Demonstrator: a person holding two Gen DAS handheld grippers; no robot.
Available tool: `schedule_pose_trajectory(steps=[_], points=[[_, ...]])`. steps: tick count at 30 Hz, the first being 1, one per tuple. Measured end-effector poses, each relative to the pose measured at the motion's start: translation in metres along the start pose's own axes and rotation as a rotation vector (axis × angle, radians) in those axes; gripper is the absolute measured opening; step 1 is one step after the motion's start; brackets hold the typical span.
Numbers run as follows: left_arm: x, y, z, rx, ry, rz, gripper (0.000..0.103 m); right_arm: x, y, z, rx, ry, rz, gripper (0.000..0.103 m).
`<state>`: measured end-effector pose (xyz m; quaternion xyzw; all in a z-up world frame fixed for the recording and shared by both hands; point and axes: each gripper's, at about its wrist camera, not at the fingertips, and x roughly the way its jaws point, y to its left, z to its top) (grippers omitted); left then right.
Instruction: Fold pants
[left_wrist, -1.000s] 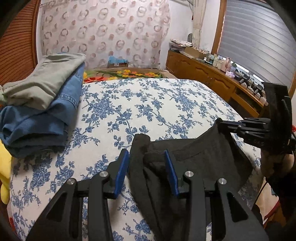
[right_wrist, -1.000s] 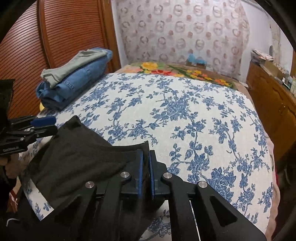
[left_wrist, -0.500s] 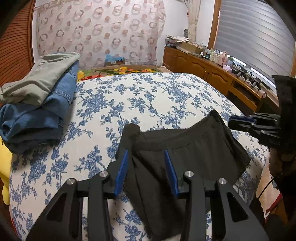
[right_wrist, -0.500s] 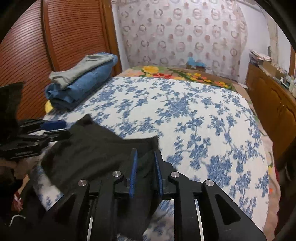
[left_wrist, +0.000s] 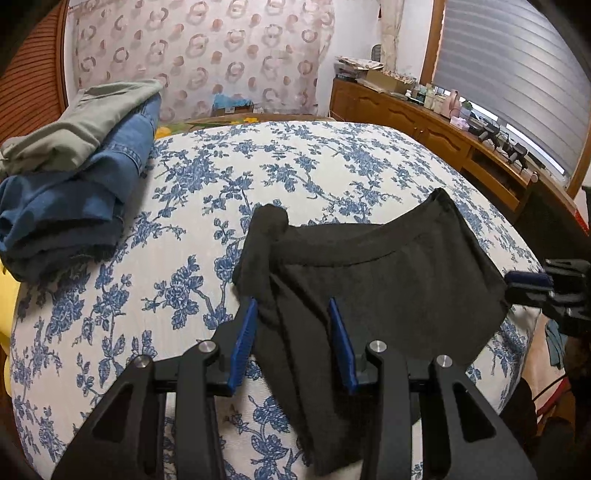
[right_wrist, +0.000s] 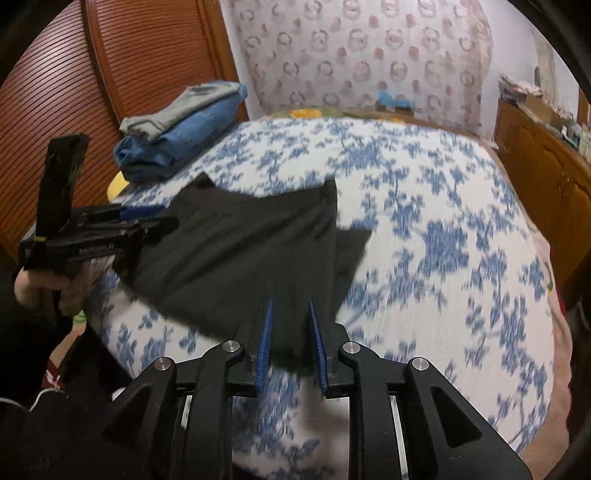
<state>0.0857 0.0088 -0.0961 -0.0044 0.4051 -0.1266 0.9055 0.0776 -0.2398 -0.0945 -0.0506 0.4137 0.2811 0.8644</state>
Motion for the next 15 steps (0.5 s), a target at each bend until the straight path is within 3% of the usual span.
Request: schedule_pose_trajectory(steps=[6, 12, 13, 15], points=[[0.003, 0.001, -0.002, 0.004, 0.002, 0.001, 0.04, -0.004, -0.003, -0.014, 0.019, 0.018, -0.024, 0.028], [0.003, 0.0, -0.003, 0.017, -0.003, -0.001, 0.04, 0.002, -0.001, -0.021, 0.005, 0.038, -0.009, 0.027], [0.003, 0.0, -0.003, 0.018, -0.003, -0.003, 0.04, 0.002, -0.002, -0.021, 0.002, 0.037, -0.001, 0.025], [0.003, 0.001, -0.003, 0.021, -0.005, -0.006, 0.04, 0.0, -0.006, -0.021, 0.006, 0.029, 0.02, 0.007]])
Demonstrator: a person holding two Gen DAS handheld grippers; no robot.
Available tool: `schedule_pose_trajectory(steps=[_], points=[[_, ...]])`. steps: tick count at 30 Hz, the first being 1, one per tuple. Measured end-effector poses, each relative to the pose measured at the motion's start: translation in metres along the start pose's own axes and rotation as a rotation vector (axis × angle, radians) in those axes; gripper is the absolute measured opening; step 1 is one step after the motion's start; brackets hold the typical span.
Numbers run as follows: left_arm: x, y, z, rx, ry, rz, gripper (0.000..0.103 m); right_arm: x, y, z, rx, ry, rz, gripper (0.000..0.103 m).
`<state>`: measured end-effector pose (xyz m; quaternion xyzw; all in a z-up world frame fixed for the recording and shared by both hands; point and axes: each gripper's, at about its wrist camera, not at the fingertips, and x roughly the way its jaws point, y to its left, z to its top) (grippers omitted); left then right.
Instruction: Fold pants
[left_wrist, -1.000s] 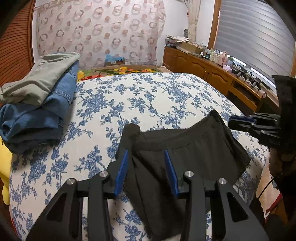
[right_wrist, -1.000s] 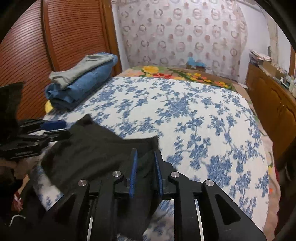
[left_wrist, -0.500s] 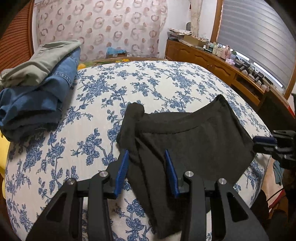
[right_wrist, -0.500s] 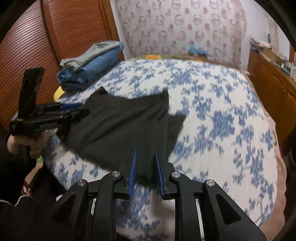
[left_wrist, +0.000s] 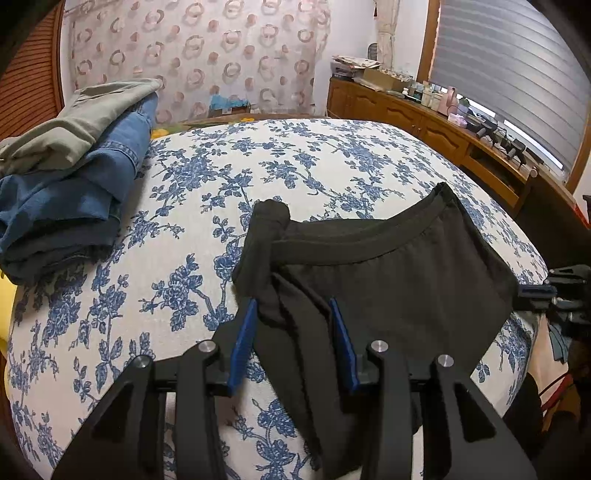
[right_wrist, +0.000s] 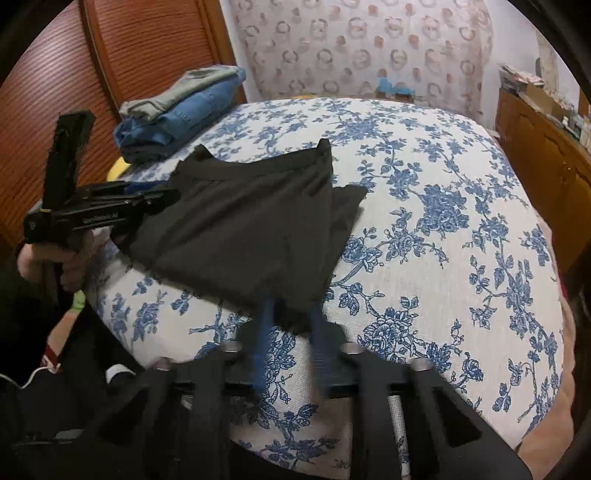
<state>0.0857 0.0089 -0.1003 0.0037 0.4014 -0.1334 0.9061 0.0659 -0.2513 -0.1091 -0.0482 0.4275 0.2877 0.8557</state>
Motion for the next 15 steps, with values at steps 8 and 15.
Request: schedule_pose_trajectory(steps=[8, 15], points=[[-0.001, 0.002, -0.001, 0.003, -0.006, -0.006, 0.041, -0.006, -0.007, 0.001, 0.006, -0.007, -0.012, 0.003], [-0.001, 0.001, -0.001, 0.004, -0.008, -0.004, 0.041, -0.021, -0.007, 0.016, 0.006, -0.068, -0.053, 0.023]])
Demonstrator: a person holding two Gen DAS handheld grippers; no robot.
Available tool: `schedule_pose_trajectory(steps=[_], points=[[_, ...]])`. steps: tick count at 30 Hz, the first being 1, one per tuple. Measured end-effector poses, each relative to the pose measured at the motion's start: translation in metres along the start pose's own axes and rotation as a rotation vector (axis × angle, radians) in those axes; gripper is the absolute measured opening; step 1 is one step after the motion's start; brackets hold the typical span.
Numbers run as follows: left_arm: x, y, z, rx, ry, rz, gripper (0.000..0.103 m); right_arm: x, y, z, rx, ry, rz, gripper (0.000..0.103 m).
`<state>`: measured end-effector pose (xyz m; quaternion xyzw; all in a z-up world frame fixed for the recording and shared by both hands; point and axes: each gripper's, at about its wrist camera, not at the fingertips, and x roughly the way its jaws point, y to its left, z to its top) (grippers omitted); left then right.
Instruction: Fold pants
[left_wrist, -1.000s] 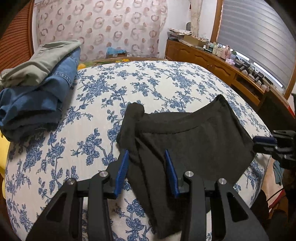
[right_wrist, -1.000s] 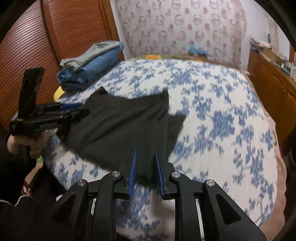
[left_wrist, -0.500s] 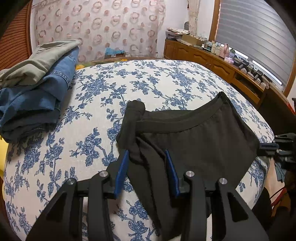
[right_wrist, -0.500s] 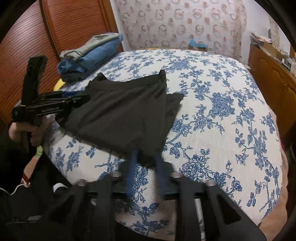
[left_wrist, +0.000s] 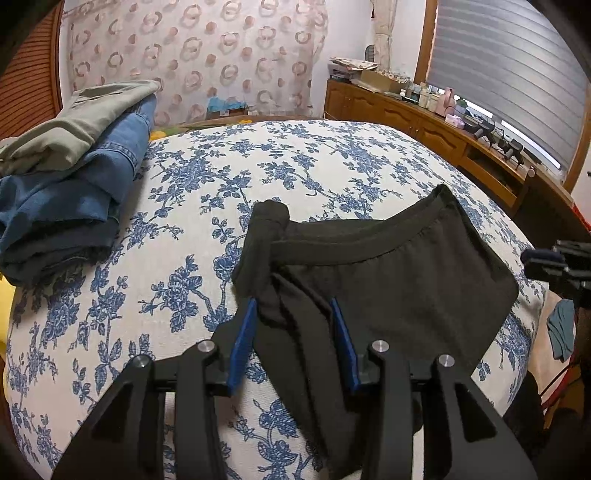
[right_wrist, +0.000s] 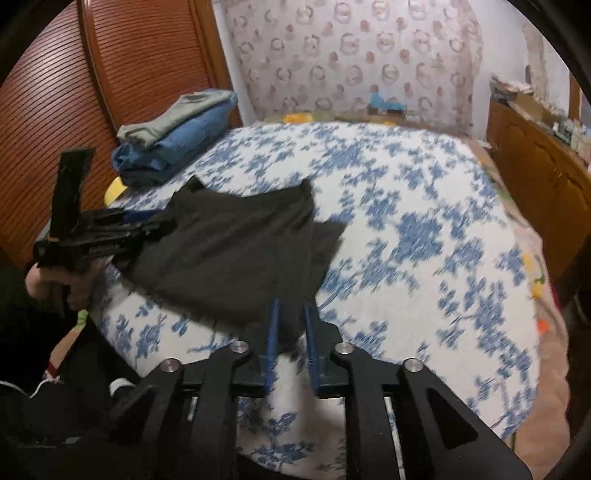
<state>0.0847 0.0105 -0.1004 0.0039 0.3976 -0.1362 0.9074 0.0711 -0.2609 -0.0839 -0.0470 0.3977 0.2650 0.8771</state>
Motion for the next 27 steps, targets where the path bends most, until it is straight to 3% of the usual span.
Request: schedule_pose_trajectory(steps=[2, 6, 17, 27], points=[[0.0, 0.0, 0.0, 0.001, -0.002, 0.002, 0.041, 0.004, -0.002, 0.006, 0.001, 0.0, -0.02, 0.037], [-0.001, 0.001, 0.0, 0.001, -0.001, 0.0, 0.041, 0.019, -0.007, 0.018, 0.014, 0.003, -0.039, 0.048], [-0.001, 0.0, 0.0, -0.001, -0.002, 0.001, 0.042, 0.067, -0.001, 0.047, -0.009, 0.008, -0.099, 0.055], [0.0, -0.001, 0.0, -0.003, 0.01, 0.028, 0.048, 0.085, -0.004, 0.046, -0.008, 0.037, -0.098, 0.064]])
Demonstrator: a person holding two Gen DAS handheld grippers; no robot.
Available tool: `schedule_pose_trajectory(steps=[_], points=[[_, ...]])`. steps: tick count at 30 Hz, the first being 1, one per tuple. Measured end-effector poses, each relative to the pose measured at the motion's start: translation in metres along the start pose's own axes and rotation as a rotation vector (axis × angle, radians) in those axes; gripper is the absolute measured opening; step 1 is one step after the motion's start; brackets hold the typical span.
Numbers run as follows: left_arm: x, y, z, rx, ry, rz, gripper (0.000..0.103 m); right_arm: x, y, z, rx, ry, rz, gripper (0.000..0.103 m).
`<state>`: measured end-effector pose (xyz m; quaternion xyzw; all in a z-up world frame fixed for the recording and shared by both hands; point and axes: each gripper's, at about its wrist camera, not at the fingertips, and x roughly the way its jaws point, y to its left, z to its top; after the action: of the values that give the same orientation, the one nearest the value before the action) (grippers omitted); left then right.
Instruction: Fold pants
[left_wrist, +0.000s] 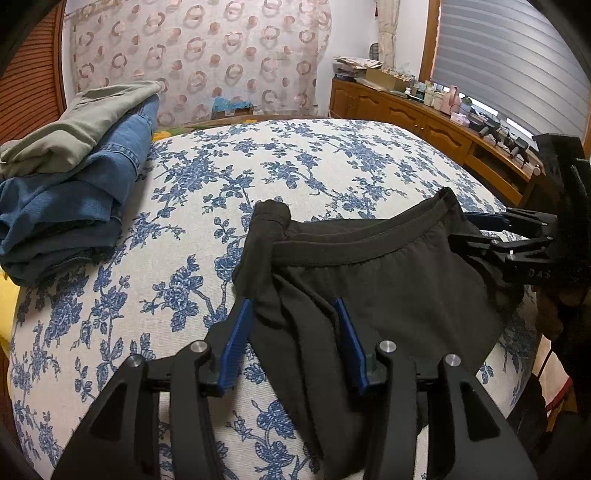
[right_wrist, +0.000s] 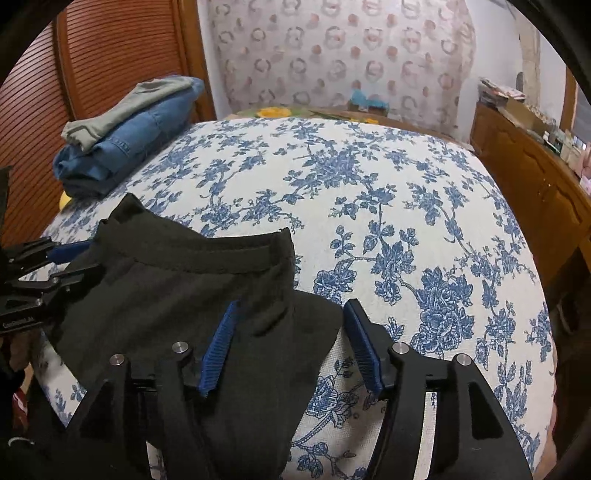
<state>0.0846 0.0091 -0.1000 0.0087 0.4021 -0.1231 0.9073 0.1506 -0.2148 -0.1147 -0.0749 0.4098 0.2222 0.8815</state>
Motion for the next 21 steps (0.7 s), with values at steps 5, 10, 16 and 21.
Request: schedule_pose_trajectory(steps=[5, 10, 16, 21], points=[[-0.003, 0.001, 0.006, -0.009, 0.021, -0.011, 0.048, 0.002, 0.006, 0.0, -0.028, 0.006, -0.008, 0.069], [-0.01, 0.005, 0.02, -0.01, -0.013, -0.024, 0.048, 0.003, 0.006, 0.0, -0.021, 0.005, -0.007, 0.07], [0.007, 0.013, 0.034, -0.035, 0.014, -0.05, 0.048, 0.003, 0.006, 0.0, -0.021, 0.005, -0.006, 0.071], [0.02, 0.016, 0.034, -0.046, 0.039, -0.053, 0.048, 0.003, 0.005, 0.0, -0.021, 0.006, -0.006, 0.071]])
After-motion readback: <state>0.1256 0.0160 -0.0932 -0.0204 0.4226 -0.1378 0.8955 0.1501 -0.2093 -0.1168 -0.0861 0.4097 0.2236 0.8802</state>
